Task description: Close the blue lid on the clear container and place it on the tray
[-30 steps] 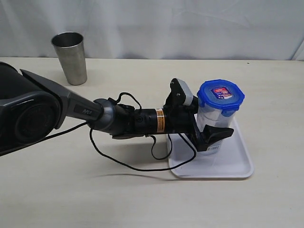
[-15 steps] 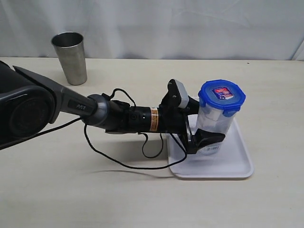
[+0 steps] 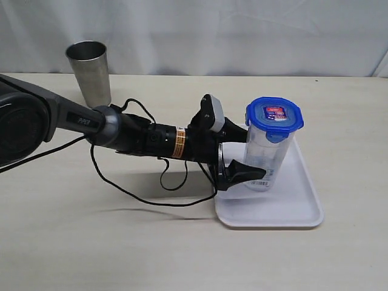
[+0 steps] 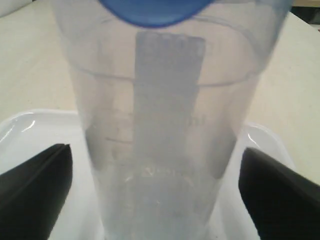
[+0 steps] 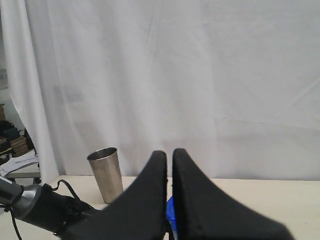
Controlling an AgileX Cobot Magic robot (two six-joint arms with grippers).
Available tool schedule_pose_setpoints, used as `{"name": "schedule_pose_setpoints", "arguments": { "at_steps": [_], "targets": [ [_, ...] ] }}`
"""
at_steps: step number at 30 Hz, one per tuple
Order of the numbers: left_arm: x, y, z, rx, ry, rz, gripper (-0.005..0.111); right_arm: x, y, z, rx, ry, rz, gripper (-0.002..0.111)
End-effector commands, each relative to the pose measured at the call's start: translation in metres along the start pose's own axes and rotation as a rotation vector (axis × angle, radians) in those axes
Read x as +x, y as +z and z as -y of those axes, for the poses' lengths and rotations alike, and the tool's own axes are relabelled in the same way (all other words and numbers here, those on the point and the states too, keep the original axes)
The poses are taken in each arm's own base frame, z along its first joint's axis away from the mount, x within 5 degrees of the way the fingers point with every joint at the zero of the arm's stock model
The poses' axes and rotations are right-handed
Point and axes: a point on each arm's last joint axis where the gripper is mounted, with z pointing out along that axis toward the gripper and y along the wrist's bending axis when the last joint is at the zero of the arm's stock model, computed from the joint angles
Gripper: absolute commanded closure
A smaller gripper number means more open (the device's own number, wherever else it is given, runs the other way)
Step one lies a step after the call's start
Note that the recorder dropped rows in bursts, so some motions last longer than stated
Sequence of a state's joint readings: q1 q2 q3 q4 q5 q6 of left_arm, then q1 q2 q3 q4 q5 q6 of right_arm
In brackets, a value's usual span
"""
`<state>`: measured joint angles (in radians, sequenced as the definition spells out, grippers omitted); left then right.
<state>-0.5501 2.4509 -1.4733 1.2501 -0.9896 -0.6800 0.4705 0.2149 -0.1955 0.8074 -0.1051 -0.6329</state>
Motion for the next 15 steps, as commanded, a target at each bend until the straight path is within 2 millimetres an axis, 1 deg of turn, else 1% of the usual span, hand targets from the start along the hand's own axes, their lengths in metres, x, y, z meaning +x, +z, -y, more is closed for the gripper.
{"name": "schedule_pose_setpoints", "arguments": {
  "at_steps": [1,11,15],
  "targets": [
    [-0.003,-0.006,-0.003,0.026,-0.013,-0.007,0.023,0.001,-0.001,0.0,0.0,-0.018,0.001,0.104],
    [0.01,-0.031,-0.017,0.039,-0.12,-0.086,0.023,0.003,-0.001,-0.001,-0.014,-0.029,-0.019,0.104],
    [0.011,-0.041,-0.023,0.025,-0.159,-0.102,0.025,0.003,-0.001,-0.001,-0.014,-0.029,-0.019,0.104]
  ]
}}
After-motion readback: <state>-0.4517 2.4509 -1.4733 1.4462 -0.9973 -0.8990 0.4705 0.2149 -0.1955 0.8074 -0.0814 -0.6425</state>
